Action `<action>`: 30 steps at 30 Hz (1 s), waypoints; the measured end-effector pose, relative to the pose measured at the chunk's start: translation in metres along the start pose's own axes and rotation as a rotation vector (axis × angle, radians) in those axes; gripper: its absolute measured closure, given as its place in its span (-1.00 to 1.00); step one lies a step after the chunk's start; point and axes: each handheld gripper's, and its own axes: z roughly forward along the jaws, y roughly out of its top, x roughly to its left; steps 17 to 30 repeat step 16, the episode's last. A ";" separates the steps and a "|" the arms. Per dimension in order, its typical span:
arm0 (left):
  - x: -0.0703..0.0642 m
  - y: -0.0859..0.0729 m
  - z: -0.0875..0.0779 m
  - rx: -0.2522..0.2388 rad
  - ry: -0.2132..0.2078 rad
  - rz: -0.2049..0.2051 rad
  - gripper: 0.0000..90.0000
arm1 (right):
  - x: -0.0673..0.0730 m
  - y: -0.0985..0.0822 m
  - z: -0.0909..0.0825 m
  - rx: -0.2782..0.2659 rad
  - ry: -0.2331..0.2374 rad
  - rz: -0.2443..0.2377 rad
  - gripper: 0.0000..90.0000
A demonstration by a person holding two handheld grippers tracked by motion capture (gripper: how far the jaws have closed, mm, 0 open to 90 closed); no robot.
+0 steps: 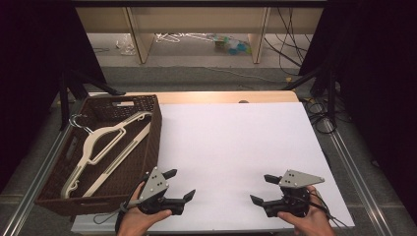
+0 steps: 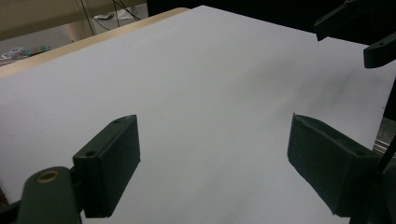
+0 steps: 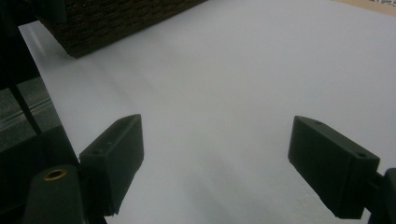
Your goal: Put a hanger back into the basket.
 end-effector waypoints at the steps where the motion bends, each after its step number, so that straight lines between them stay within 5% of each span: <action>1: 0.000 0.000 0.000 -0.001 -0.001 -0.001 -0.62 | 0.000 0.000 0.000 0.000 0.000 0.001 -0.58; 30: 0.001 -0.003 0.002 0.009 -0.008 0.017 -0.62 | -0.001 -0.002 0.001 -0.004 -0.009 -0.005 -0.57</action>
